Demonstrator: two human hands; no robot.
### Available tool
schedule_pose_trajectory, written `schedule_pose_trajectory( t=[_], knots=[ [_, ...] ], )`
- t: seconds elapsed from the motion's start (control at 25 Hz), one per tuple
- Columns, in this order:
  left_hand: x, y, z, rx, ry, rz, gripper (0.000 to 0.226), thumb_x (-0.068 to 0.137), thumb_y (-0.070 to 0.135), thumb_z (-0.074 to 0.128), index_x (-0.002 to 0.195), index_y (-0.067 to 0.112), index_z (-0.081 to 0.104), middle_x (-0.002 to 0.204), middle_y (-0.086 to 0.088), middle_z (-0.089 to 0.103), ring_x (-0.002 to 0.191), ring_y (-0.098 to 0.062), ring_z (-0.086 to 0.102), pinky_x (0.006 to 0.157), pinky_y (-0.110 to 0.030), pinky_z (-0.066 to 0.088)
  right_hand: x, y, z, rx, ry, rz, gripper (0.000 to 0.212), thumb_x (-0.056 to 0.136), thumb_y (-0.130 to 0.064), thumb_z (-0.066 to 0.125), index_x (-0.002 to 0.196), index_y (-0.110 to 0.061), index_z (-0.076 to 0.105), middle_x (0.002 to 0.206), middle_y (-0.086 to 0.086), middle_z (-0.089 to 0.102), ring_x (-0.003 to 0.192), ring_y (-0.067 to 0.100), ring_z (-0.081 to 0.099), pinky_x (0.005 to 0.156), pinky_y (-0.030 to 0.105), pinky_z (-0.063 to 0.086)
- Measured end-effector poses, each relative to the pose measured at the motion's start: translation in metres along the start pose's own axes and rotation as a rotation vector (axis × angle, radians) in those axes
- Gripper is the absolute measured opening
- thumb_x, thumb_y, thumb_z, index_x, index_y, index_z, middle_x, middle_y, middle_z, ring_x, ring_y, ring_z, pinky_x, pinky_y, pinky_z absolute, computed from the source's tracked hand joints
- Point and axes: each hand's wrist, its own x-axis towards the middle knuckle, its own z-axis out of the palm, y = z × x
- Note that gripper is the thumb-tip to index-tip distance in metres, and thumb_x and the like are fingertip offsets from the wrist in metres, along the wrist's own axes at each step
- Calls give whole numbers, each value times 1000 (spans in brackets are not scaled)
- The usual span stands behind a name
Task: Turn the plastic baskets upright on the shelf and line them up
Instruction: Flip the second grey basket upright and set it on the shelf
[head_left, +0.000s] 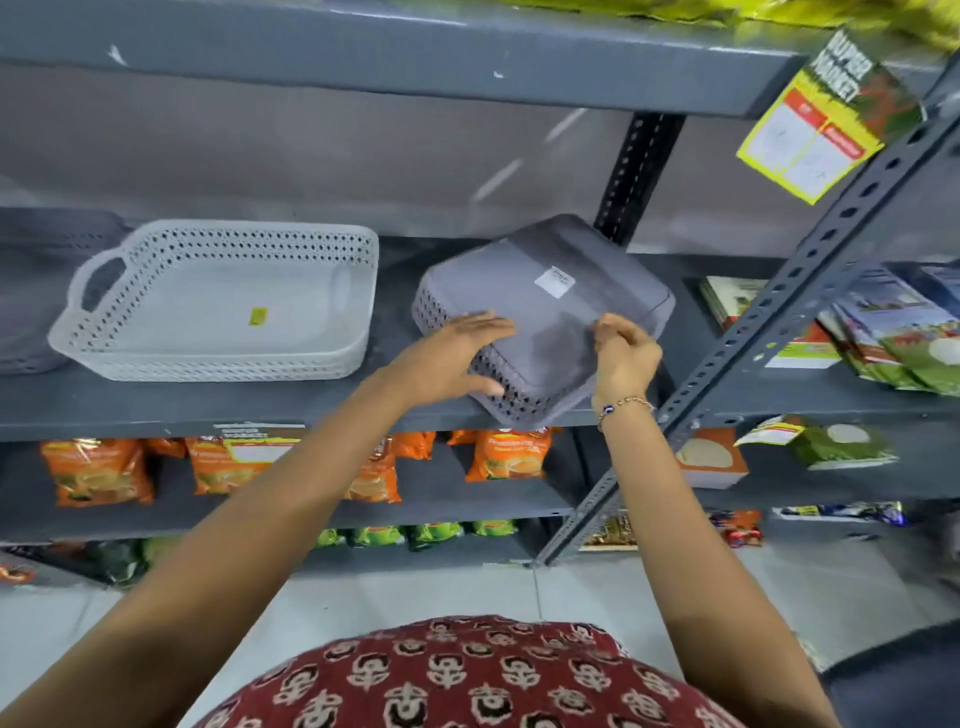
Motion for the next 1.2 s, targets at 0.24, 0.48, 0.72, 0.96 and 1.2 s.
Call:
schedule_pose_trajectory(
  t=[0.24, 0.48, 0.72, 0.96, 1.2],
  knots=[
    [1, -3, 33, 310, 21, 64, 112, 60, 70, 63, 150, 24, 17, 161, 5, 10, 148, -11, -3, 120, -38, -10, 23, 19, -33, 219, 146, 180, 20, 89, 4, 51, 76, -8, 61, 82, 4, 60, 88, 19, 55, 85, 28, 46],
    [7, -1, 50, 425, 89, 31, 116, 61, 60, 73, 151, 26, 9, 162, 5, 6, 149, -16, -5, 120, -47, -9, 31, 30, -23, 176, 11, 429, 15, 93, -3, 43, 81, -9, 45, 73, 5, 46, 69, 20, 43, 66, 30, 42],
    [8, 11, 44, 268, 244, 14, 101, 62, 41, 71, 149, 22, 22, 159, 4, 22, 149, -14, 10, 123, -42, 1, 53, 18, -46, 516, -124, 579, 32, 95, 2, 33, 69, -9, 50, 67, 4, 49, 56, 12, 44, 52, 21, 45],
    [8, 60, -7, -119, 645, -109, 88, 56, 46, 70, 135, 16, 44, 137, 1, 54, 121, -12, 51, 105, -27, 38, 45, 1, -30, 441, -259, 349, 36, 95, 3, 30, 80, -8, 61, 63, 1, 64, 66, 12, 56, 62, 18, 52],
    [9, 52, -46, -797, 1026, -446, 24, 80, 46, 62, 74, 24, 55, 69, 13, 56, 62, 5, 53, 66, -20, 41, 42, -1, -17, -618, -599, -508, 57, 82, 18, 40, 133, -7, 45, 139, 9, 46, 116, 25, 53, 100, 33, 48]
  ],
)
